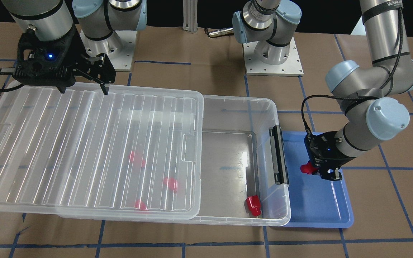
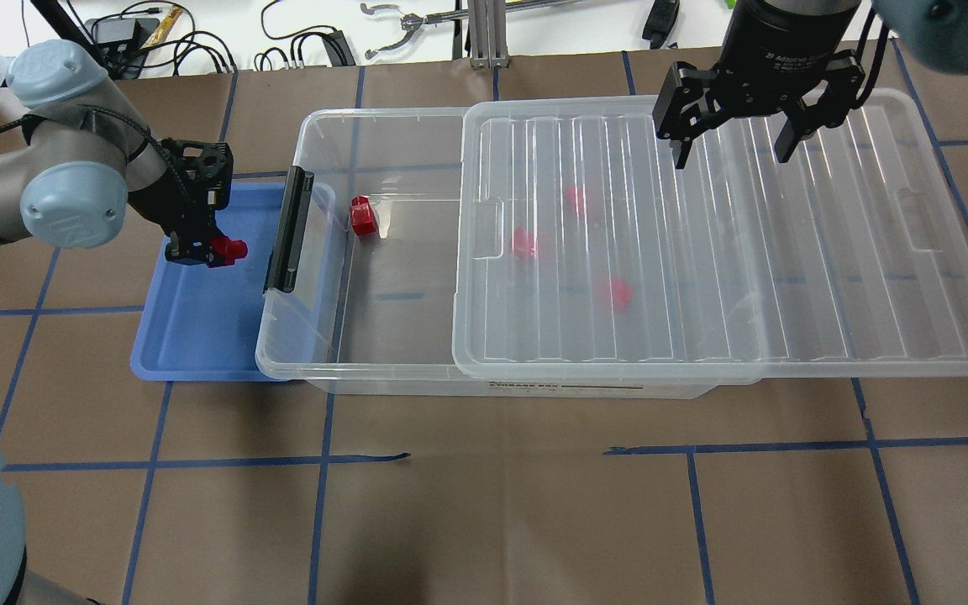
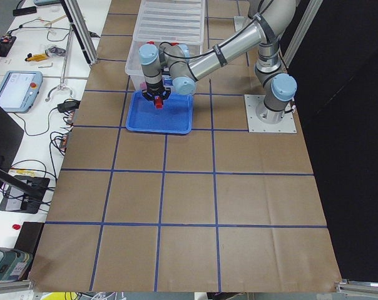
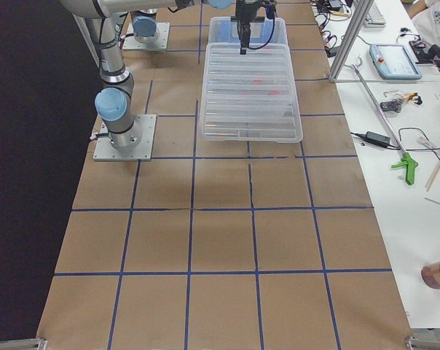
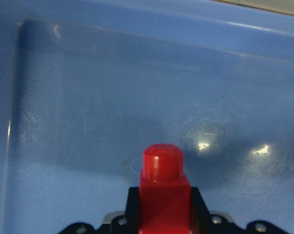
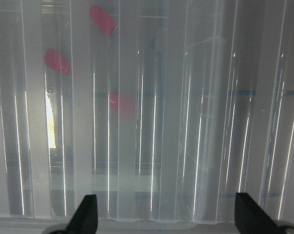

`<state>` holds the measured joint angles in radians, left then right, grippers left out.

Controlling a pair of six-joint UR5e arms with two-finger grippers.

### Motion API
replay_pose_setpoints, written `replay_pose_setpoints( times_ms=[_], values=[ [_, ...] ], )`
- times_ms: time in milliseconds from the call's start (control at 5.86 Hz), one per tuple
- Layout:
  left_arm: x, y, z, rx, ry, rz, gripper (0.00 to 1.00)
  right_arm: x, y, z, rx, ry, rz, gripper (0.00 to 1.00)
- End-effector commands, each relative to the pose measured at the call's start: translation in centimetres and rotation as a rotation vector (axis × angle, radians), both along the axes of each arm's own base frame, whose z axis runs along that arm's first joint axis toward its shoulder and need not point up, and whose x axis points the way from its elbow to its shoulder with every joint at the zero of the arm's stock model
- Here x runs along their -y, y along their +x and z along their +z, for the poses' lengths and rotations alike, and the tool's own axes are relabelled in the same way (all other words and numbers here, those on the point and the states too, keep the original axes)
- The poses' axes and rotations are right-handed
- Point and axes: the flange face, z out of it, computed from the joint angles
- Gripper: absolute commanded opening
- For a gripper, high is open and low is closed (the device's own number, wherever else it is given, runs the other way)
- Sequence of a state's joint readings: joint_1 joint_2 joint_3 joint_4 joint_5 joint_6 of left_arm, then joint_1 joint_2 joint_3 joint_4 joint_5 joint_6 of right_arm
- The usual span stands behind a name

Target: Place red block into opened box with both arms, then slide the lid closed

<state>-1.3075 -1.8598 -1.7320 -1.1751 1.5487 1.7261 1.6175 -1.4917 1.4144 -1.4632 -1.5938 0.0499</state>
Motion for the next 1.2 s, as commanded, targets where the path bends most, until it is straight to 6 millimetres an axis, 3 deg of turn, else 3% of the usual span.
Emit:
replay_pose_setpoints(
  times_ms=[0, 171, 341, 854, 1024],
  values=[
    [-4.9, -1.5, 9.7, -0.011, 0.017, 0.017, 0.05, 0.0, -0.3, -0.1, 0.0, 0.006, -0.004, 1.0],
    [-6.7, -2.0, 12.9, -0.008, 0.013, 0.017, 0.05, 0.0, -0.3, 0.0, 0.001, 0.007, -0.006, 1.0],
    [-7.7, -2.9, 14.4, -0.032, -0.004, 0.036, 0.05, -0.1, -0.3, 0.0, 0.001, 0.008, -0.006, 1.0],
    [-8.1, -12.2, 14.0, -0.08, -0.013, -0.036, 0.05, -0.1, -0.4, -0.1, -0.002, 0.011, -0.007, 1.0],
    [-7.6, -14.2, 12.5, -0.085, 0.019, -0.024, 0.05, -0.1, -0.4, -0.1, -0.002, 0.011, -0.007, 1.0]
  ],
)
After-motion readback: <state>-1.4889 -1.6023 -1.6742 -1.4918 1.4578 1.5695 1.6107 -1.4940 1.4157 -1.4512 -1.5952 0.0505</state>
